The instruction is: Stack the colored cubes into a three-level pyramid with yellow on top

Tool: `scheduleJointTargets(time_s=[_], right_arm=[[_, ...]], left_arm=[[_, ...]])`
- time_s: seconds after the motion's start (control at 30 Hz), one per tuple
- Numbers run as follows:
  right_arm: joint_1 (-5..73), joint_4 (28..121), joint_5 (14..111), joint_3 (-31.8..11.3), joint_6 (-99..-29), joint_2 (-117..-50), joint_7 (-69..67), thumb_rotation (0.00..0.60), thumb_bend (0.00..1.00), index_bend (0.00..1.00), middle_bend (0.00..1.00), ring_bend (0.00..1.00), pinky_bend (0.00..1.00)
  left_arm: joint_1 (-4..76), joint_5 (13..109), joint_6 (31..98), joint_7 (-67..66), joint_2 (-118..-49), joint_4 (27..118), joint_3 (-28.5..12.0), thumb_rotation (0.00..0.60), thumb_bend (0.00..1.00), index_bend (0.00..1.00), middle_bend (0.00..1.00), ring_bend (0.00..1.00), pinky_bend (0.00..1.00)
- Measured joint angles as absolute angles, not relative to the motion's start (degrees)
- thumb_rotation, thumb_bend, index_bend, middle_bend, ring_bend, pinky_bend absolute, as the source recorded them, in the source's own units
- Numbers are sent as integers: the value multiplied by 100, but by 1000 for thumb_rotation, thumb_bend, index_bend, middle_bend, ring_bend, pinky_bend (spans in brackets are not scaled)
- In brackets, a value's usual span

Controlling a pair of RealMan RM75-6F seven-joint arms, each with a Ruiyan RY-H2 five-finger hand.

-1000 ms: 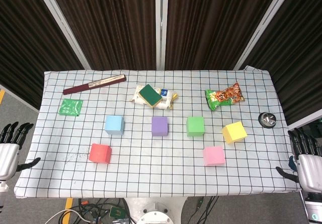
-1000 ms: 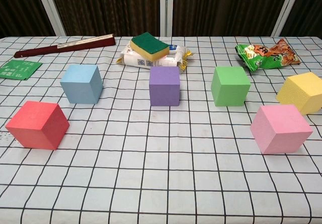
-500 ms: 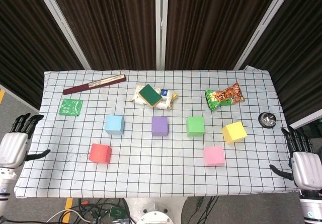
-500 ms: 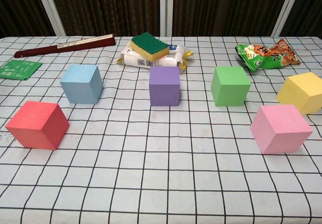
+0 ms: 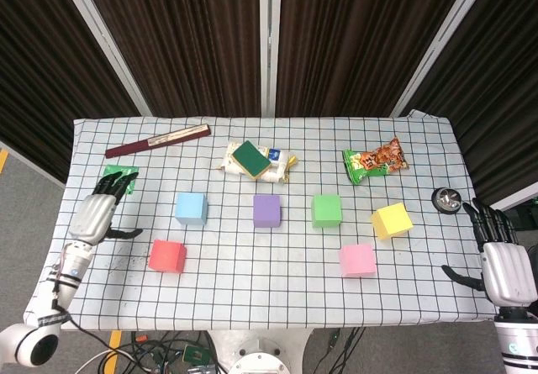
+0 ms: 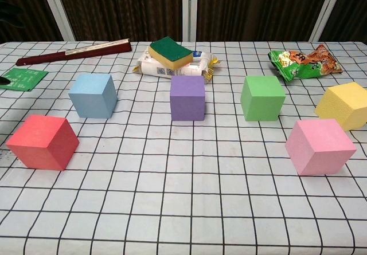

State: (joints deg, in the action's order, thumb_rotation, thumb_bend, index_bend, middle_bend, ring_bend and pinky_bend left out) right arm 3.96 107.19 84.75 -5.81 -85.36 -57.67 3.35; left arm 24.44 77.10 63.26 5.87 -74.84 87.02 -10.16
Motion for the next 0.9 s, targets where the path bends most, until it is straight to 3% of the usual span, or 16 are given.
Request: scheduleJointTargets(time_s=[0.6, 0.9], right_arm=[[458, 10543, 8189, -575, -8331, -5851, 212, 600, 0, 0, 0, 0, 0], [432, 10387, 8122, -574, -8358, -5890, 207, 600, 0, 0, 0, 0, 0]], left_arm=[[3253, 7434, 5553, 345, -8679, 7779, -1029, 600, 0, 46, 113, 0, 39], [3479, 7522, 5406, 350, -9095, 7057, -943, 600, 0, 49, 207, 0, 20]])
